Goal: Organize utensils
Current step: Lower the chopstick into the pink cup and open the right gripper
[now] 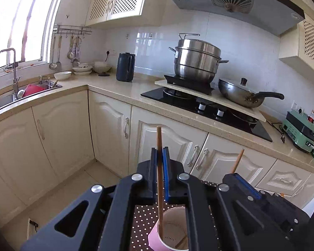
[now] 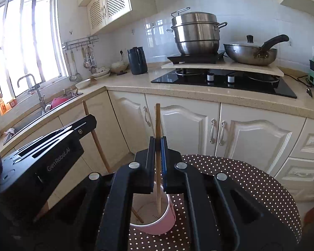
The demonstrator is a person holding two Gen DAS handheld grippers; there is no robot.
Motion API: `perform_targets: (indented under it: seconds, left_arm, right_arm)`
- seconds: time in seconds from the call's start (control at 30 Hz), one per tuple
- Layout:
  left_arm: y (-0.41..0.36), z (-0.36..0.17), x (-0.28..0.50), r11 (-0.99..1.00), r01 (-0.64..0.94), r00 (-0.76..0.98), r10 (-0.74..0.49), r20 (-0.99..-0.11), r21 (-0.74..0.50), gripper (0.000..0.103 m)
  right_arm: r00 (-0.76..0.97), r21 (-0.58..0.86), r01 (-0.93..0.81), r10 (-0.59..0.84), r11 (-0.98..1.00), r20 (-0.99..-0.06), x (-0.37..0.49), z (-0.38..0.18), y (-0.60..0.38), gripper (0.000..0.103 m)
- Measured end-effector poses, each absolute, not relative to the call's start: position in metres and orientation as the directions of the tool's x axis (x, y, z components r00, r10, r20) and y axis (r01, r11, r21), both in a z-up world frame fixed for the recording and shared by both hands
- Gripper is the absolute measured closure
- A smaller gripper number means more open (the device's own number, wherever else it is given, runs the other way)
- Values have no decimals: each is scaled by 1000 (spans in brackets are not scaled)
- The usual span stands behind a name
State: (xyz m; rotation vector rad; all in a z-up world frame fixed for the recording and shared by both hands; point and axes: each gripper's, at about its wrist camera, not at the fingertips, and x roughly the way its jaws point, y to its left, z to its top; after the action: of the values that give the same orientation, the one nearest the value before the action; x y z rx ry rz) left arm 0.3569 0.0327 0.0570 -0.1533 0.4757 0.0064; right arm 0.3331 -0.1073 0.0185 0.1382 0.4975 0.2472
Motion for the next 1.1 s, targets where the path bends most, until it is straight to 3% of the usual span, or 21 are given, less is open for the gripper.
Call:
perform_targets:
  seconds: [0.23, 0.37, 0.4, 0.47, 0.5, 0.53, 1.1]
  left_arm:
    - [32, 59, 352, 992, -13, 898, -42, -438, -123, 96]
    - [33, 65, 342, 994, -1, 904, -46, -426, -110, 79]
    - [33, 66, 339, 995, -1, 906, -41, -421, -99, 79]
    - [34, 69, 334, 996, -4, 909, -34, -415, -90, 79]
    - [35, 71, 330, 996, -5, 911, -32, -412, -88, 78]
    - [35, 72, 328, 996, -5, 911, -31, -410, -87, 78]
    - [42, 102, 249, 998, -3, 931, -20, -364, -63, 70]
  right_arm:
    - [847, 128, -215, 250, 968, -469, 329, 25, -104, 96]
    - [846, 120, -176, 212, 977, -490, 325, 29, -112, 92]
    - [847, 114, -163, 199, 980, -493, 324, 30, -114, 88]
    - [852, 109, -144, 179, 984, -491, 319, 34, -119, 67]
    - [855, 110, -142, 178, 984, -488, 316, 35, -121, 39]
    - [867, 107, -135, 170, 985, -469, 310, 38, -123, 35]
    - [912, 83, -117, 140, 990, -386, 235, 83, -132, 32]
